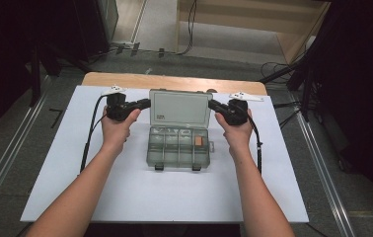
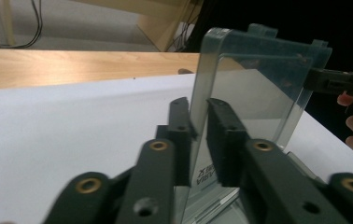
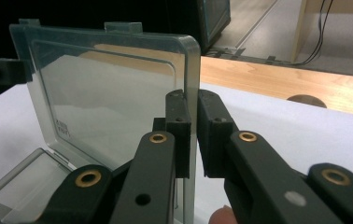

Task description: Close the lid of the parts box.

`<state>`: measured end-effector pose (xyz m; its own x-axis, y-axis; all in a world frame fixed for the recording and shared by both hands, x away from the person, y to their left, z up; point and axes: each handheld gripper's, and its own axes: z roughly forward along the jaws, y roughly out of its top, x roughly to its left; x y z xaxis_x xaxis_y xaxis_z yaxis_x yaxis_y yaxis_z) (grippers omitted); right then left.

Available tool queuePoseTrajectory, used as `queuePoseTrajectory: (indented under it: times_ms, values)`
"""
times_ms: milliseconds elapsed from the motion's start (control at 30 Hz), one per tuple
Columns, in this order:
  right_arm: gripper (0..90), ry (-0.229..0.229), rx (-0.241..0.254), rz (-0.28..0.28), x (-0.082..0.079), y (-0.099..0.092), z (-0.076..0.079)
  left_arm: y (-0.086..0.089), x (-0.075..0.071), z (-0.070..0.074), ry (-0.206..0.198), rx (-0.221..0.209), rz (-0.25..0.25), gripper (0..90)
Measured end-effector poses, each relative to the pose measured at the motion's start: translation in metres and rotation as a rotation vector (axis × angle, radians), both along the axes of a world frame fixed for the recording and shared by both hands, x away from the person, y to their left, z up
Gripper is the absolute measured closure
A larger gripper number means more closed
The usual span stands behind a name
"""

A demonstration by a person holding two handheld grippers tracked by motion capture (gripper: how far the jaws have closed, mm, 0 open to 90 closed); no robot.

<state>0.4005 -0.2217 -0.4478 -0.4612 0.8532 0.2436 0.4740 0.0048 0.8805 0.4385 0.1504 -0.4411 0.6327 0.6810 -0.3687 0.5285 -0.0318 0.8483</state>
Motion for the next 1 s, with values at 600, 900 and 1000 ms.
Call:
queuePoseTrajectory:
  times_ms: [600,900,1000]
  values:
    - [82.1,-0.035,0.001,0.003,-0.007,-0.003,-0.003,0.018,0.016,0.014,0.028,-0.017,-0.019,90.0]
    - [82.0,-0.077,-0.025,0.024,-0.008,0.002,-0.003,0.000,0.027,0.007,0.077,-0.035,-0.026,90.0]
    - [81.7,-0.080,-0.017,0.032,-0.009,0.000,-0.003,-0.001,0.026,0.007,0.072,-0.032,-0.033,90.0]
